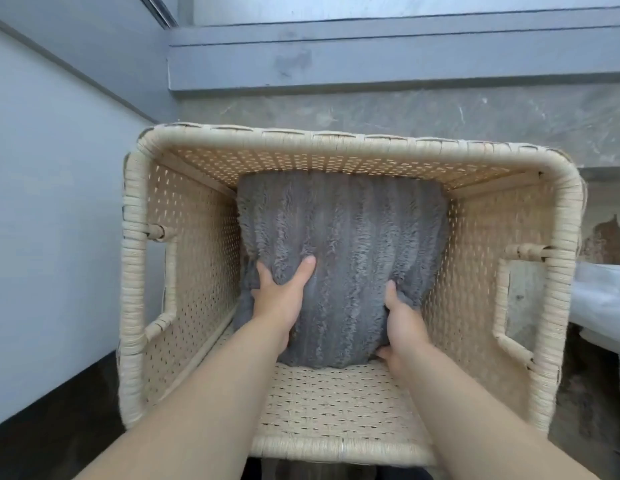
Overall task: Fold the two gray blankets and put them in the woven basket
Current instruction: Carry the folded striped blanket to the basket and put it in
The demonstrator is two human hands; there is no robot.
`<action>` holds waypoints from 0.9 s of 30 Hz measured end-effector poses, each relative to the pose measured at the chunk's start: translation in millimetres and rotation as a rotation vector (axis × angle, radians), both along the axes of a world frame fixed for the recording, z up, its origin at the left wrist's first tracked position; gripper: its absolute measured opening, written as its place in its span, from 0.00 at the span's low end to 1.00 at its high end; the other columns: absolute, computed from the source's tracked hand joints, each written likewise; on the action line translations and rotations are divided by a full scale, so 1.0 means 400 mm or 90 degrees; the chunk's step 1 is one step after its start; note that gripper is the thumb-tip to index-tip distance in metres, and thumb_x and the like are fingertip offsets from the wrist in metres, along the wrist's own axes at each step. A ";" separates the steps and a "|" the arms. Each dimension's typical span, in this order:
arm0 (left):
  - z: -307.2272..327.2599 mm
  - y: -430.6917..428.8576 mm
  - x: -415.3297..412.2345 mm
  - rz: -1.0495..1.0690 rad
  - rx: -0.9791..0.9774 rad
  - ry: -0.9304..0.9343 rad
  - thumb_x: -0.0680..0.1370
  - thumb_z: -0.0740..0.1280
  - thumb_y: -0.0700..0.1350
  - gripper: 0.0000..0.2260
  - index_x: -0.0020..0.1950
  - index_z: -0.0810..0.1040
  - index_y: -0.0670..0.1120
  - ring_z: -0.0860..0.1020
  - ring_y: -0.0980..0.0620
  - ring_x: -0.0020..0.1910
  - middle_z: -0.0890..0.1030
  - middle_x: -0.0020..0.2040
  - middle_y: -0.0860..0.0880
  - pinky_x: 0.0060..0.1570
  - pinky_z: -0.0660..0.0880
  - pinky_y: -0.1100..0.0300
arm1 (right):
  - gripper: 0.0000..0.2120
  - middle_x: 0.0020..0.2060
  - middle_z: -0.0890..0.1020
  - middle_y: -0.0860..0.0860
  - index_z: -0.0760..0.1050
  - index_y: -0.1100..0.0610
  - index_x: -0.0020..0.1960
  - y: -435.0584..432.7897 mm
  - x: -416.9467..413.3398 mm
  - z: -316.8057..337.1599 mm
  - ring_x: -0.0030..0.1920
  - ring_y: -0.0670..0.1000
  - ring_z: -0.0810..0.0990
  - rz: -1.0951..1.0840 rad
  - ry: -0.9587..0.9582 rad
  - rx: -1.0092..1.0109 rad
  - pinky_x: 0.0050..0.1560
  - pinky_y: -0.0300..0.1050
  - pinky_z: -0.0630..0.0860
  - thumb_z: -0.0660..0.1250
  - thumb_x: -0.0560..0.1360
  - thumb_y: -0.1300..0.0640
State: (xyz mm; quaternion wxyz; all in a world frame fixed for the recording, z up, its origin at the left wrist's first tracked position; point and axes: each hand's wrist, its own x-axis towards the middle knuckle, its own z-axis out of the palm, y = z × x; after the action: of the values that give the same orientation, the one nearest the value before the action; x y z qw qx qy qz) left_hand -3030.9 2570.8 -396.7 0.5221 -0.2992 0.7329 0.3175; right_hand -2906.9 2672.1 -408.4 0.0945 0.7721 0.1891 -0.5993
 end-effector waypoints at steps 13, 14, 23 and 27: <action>-0.041 0.059 -0.013 -0.160 -0.133 0.006 0.71 0.62 0.70 0.49 0.77 0.33 0.52 0.51 0.36 0.76 0.44 0.78 0.39 0.70 0.56 0.36 | 0.32 0.69 0.71 0.55 0.63 0.55 0.73 0.067 -0.018 -0.055 0.65 0.60 0.73 0.225 -0.037 -0.108 0.64 0.62 0.70 0.59 0.76 0.37; -0.007 0.066 -0.020 -0.193 -0.160 -0.007 0.72 0.60 0.70 0.48 0.77 0.33 0.50 0.52 0.36 0.75 0.45 0.78 0.39 0.71 0.56 0.37 | 0.33 0.71 0.69 0.56 0.61 0.57 0.74 0.068 -0.021 -0.032 0.68 0.60 0.70 0.260 -0.060 -0.072 0.68 0.59 0.67 0.60 0.77 0.39; 0.034 0.087 -0.005 -0.698 -0.091 0.583 0.79 0.49 0.61 0.29 0.78 0.44 0.57 0.44 0.45 0.77 0.43 0.79 0.46 0.73 0.47 0.39 | 0.31 0.77 0.53 0.59 0.55 0.50 0.77 0.099 -0.087 0.051 0.77 0.59 0.51 0.926 -0.004 0.703 0.75 0.60 0.50 0.55 0.78 0.41; -0.109 0.079 -0.005 -0.678 -0.100 0.605 0.77 0.49 0.62 0.29 0.78 0.51 0.57 0.48 0.46 0.77 0.48 0.79 0.47 0.72 0.46 0.39 | 0.33 0.77 0.56 0.57 0.57 0.50 0.77 0.123 -0.085 -0.085 0.77 0.59 0.52 0.943 0.015 0.690 0.74 0.62 0.51 0.51 0.75 0.38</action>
State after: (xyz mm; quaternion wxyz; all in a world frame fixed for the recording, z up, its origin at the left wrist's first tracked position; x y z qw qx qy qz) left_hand -3032.7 2602.4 -440.3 0.2071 0.2331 0.9481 0.0617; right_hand -2941.0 2721.1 -442.5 0.0777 0.3864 0.8917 -0.2228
